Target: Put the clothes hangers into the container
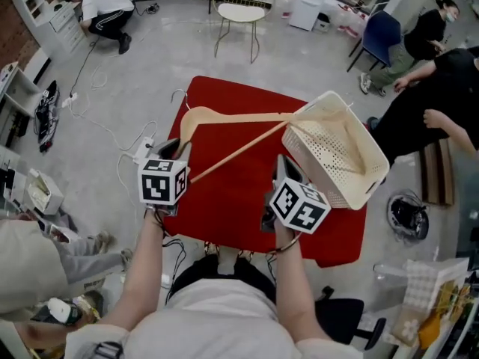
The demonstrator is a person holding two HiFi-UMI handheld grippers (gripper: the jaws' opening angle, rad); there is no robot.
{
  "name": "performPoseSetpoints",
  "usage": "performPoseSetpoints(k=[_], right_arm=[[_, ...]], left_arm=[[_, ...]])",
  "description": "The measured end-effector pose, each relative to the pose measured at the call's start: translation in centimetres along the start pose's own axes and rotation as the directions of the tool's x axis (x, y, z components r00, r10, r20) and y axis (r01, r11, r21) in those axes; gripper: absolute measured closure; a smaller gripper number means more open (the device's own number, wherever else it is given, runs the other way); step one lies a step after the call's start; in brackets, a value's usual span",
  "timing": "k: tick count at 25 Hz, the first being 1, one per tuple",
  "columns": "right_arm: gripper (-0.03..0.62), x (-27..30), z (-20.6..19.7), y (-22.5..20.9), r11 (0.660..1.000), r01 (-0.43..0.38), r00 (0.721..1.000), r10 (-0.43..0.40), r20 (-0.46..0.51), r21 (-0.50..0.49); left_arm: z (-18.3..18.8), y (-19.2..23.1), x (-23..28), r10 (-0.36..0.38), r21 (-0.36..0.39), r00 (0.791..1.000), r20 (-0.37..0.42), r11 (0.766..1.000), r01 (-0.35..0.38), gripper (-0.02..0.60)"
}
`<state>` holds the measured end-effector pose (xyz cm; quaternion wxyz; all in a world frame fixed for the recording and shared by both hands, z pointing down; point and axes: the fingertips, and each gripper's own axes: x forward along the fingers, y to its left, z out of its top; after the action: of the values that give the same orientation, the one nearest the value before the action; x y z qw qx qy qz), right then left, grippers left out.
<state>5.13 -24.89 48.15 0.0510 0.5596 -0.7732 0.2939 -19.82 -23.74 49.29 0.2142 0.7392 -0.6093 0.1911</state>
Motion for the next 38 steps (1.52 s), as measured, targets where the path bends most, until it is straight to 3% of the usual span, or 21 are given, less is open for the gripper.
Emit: performPoseSetpoints(k=[6, 11, 17, 26, 34, 38], right_arm=[[0.579, -2.5, 1.5, -2.9, 0.998, 0.045, 0.997, -0.047, 0.053, 0.037], [0.579, -5.1, 2.3, -5.9, 0.992, 0.099, 0.990, -0.106, 0.092, 0.074], [0.579, -8.4, 3.3, -10.3, 0.975, 0.175, 0.972, -0.193, 0.133, 0.134], [0.579, -12.7, 4.2, -15.8, 0.941, 0.280, 0.935, -0.312, 0.170, 0.188], [0.579, -14.9, 5.0, -19.1, 0.913, 0.340, 0.905, -0.383, 0.187, 0.225], [0.579, -15.2, 5.0, -20.0, 0.906, 0.349, 0.899, -0.396, 0.186, 0.240]], left_arm=[[2.6, -3.7, 0.4, -0.056, 0.077, 0.998, 0.025, 0.996, 0.054, 0.482], [4.5, -8.0, 1.4, -0.134, 0.168, 0.991, 0.024, 0.977, 0.128, 0.482], [6.6, -14.0, 3.3, -0.239, 0.258, 0.971, 0.004, 0.938, 0.230, 0.482], [6.6, -21.5, 5.8, -0.339, 0.344, 0.939, -0.062, 0.876, 0.339, 0.482], [6.9, -26.1, 7.9, -0.386, 0.417, 0.915, -0.113, 0.818, 0.397, 0.482], [7.2, -27.4, 9.0, -0.377, 0.467, 0.915, -0.140, 0.790, 0.397, 0.482]])
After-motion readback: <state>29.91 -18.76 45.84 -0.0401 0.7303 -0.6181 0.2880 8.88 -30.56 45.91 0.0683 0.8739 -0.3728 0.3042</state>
